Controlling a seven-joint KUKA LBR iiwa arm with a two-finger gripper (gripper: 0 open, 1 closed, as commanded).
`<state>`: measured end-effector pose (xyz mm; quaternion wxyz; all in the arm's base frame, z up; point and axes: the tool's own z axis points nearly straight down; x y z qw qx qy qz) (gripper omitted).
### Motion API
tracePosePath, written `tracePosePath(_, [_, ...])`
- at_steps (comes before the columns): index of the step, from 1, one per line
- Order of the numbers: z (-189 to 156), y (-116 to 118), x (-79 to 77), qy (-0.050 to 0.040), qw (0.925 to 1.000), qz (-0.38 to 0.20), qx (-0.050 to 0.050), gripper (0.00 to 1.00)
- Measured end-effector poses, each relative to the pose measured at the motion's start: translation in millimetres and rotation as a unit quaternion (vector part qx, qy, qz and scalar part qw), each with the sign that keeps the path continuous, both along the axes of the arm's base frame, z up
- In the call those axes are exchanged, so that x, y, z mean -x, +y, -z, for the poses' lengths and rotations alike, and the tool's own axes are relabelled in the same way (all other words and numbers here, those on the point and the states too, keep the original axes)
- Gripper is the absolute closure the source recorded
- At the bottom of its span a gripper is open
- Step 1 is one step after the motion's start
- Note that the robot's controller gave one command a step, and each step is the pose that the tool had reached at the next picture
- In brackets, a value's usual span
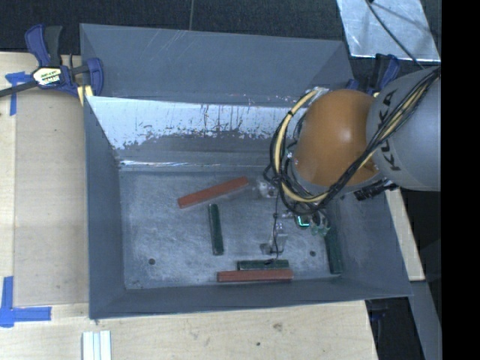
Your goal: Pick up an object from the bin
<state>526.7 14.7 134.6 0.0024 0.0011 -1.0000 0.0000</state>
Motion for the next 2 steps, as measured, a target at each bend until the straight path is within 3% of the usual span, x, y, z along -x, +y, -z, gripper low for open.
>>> tracePosePath(1, [53, 65, -56.5, -0.0056, 0.9971, -0.075, -0.001, 0.00])
tracePosePath(2, [64, 116, -77.0, -0.0052, 0.9758, -0.218, -0.001, 0.00])
